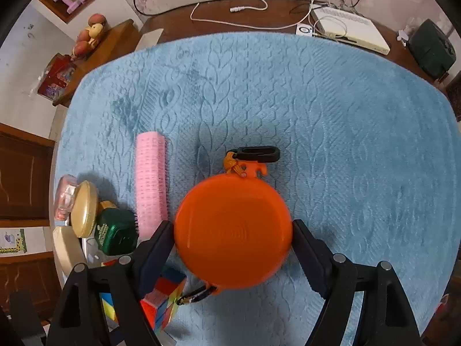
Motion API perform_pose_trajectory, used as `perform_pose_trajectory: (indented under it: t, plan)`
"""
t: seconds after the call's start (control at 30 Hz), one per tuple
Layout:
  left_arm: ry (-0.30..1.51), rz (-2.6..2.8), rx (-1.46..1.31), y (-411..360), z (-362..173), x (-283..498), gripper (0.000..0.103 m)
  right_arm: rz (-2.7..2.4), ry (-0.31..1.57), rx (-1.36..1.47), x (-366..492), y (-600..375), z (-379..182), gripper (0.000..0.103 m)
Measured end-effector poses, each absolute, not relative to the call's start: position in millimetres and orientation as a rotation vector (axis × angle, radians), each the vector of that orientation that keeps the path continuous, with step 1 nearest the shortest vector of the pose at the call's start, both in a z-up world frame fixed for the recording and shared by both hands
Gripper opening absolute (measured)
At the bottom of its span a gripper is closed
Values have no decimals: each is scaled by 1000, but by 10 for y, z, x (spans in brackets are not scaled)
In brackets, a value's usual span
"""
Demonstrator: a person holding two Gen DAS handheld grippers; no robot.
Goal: Organize rigid objects
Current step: 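Grasp the white paper cutout with the left tool while the right tool grasps the orange tape measure, then carry the cutout and the tape measure into the white tray and open both tools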
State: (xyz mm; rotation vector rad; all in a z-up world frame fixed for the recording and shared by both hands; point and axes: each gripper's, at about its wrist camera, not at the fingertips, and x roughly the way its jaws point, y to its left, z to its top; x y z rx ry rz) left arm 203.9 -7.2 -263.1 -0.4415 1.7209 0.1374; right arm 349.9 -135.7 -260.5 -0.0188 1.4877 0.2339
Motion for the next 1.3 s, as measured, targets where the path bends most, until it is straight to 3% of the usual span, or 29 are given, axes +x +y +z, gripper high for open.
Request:
perform_pose_trajectory:
  t: [0.23, 0.27, 0.3, 0.83, 1.0, 1.3]
  plan:
    - [1705, 202, -402, -148, -2795, 2014, 78, 224, 1494, -76, 3483, -1299, -2711, 81]
    - [1702, 205, -405, -127, -2790, 2023, 74, 226, 1492, -76, 3476, -1306, -2708, 81]
    - [1698, 206, -409, -75, -2781, 2010, 61, 229, 1491, -78, 3469, -1311, -2703, 81]
    - [1614, 160, -392, 289, -2528, 1756, 61, 257, 1444, 3, 3131, -1648, -2386, 81]
    - [1562, 137, -378, 321, -2269, 1701, 61, 280, 1418, 62, 3080, -1738, -2208, 81]
    - [1462, 61, -342, 308, -1477, 1642, 60, 398, 1276, 118, 2458, -1829, -1389, 81]
